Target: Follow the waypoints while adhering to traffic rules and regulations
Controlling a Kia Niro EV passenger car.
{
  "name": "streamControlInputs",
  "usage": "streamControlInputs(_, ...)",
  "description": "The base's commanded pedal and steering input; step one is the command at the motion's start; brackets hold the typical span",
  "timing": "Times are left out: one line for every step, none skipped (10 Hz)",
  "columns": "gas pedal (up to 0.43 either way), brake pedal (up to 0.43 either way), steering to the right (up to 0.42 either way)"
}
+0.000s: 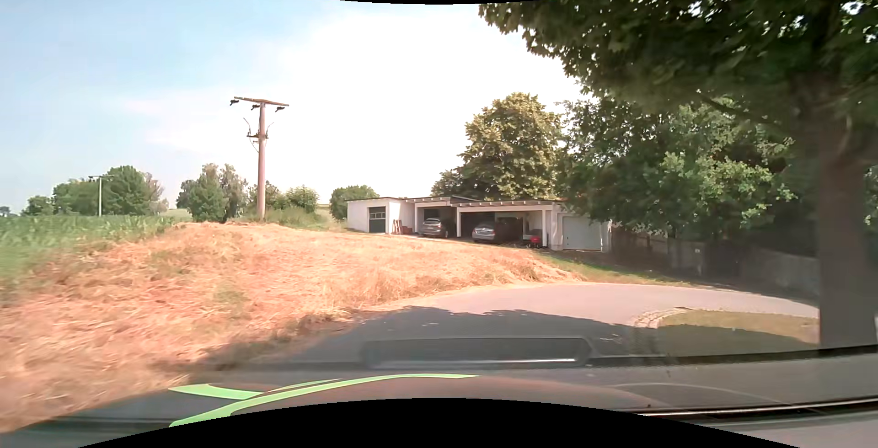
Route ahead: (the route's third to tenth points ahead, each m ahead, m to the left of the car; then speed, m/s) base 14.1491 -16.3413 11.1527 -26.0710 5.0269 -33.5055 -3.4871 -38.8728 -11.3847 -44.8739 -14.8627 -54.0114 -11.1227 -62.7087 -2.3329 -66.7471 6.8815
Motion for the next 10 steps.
streamControlInputs(0.000,0.195,0.141)
streamControlInputs(0.000,0.201,0.164)
streamControlInputs(0.000,0.201,0.188)
streamControlInputs(0.000,0.201,0.213)
streamControlInputs(0.000,0.201,0.229)
streamControlInputs(0.000,0.195,0.245)
streamControlInputs(0.000,0.189,0.255)
streamControlInputs(0.000,0.183,0.264)
streamControlInputs(0.000,0.177,0.274)
streamControlInputs(0.000,0.165,0.292)
